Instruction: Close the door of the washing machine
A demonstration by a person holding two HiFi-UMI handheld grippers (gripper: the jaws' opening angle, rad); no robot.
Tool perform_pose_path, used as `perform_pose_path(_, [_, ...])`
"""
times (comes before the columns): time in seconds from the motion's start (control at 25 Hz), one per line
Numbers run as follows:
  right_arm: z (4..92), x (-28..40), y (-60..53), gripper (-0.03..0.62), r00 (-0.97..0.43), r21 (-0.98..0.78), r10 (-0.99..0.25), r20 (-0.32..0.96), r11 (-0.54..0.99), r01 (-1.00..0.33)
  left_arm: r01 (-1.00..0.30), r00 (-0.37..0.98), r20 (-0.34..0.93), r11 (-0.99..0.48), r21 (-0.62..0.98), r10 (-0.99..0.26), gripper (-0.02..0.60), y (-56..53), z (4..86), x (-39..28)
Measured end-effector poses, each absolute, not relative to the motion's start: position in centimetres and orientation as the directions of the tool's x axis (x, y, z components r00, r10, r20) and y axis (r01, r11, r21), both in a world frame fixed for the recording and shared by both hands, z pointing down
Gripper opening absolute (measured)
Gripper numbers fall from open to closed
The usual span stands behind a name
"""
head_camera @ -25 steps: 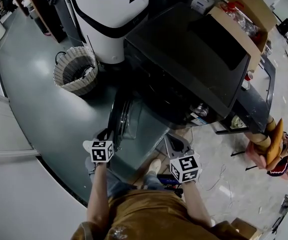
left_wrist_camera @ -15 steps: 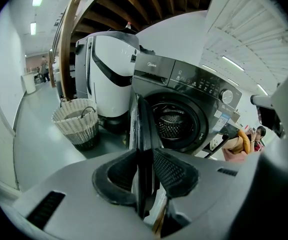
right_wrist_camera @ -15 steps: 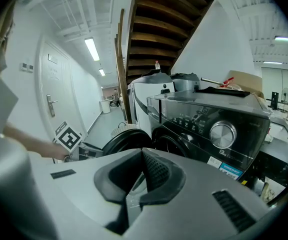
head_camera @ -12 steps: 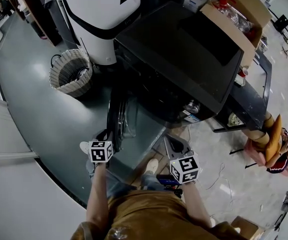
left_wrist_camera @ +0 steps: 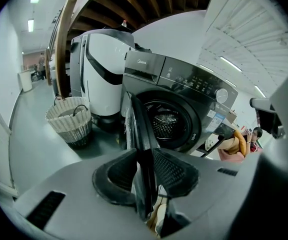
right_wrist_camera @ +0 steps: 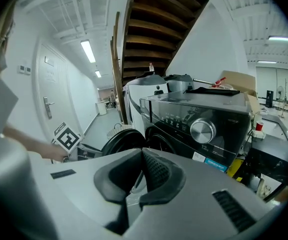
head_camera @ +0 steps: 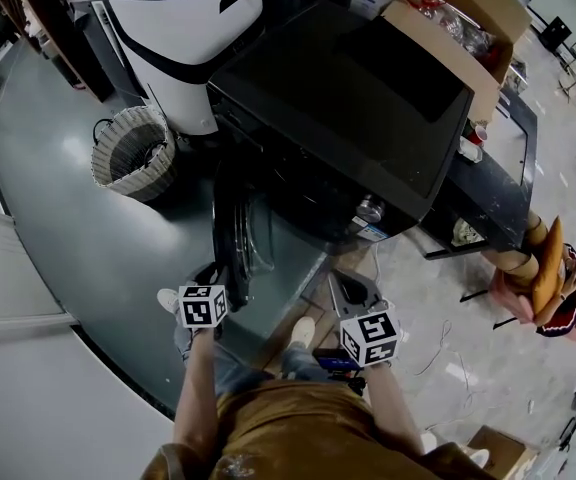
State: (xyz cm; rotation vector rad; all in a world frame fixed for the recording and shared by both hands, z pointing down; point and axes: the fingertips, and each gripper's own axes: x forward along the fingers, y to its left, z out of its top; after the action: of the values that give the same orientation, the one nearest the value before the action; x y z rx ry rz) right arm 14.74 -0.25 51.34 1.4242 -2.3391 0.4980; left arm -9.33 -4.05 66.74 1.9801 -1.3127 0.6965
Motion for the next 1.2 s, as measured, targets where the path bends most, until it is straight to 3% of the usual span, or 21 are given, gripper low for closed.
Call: perform_pose_path(1.2, [51.6, 18.4, -0.1, 0.014, -0.384, -0.134, -0.799, 0.463, 0.365, -0.921, -0.858, 0.504, 0.706, -0.385, 0.341, -0.498, 0.118, -4.6, 66.3, -0.8])
